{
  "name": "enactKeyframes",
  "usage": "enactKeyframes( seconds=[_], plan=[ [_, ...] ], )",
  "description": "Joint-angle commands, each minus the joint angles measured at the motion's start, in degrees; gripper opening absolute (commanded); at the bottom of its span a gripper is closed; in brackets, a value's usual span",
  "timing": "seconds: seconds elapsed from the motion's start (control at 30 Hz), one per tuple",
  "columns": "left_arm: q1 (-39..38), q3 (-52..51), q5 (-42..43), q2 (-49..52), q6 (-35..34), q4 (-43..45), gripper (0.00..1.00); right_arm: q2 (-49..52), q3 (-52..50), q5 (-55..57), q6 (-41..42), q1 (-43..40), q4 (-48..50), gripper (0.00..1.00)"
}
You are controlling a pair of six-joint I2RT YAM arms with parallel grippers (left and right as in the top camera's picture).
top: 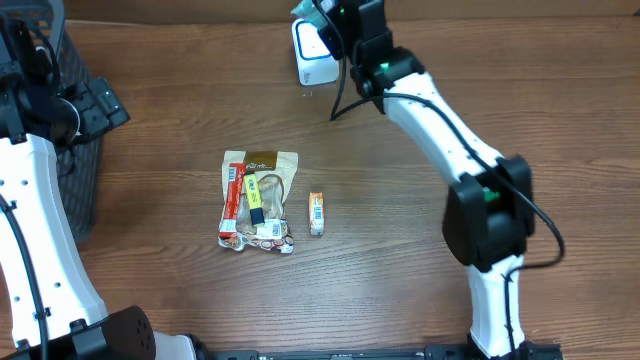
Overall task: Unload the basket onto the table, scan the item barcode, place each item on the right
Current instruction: 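Hold the green packet in front of the scanner window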
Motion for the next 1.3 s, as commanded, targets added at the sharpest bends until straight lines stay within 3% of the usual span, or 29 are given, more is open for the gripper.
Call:
enactKeyframes(
  seconds=[0.0,0.3,0.7,1.27],
  plan=[
    [0.11,0.96,0.22,-0.33,0.44,-0.02,0.99,2.25,0.59,5.88,-4.59,-0.09,7.37,0.03],
    [0.11,0.96,0.24,-0.33,0.44,-0.02,1.00,7.80,0.59,6.67,-9.70,-0.11,18.47,0.03],
    [0.11,0.96,0.22,-0.33,0.44,0.00,1.00,9.62,0.59,6.67,-9.68,-0.55,17.49,0.03],
    [0.11,0.96,0.22,-0.33,0.44,0.00,1.00,9.70,0.59,6.43,-9.68,0.68,8.48,0.03]
  ],
)
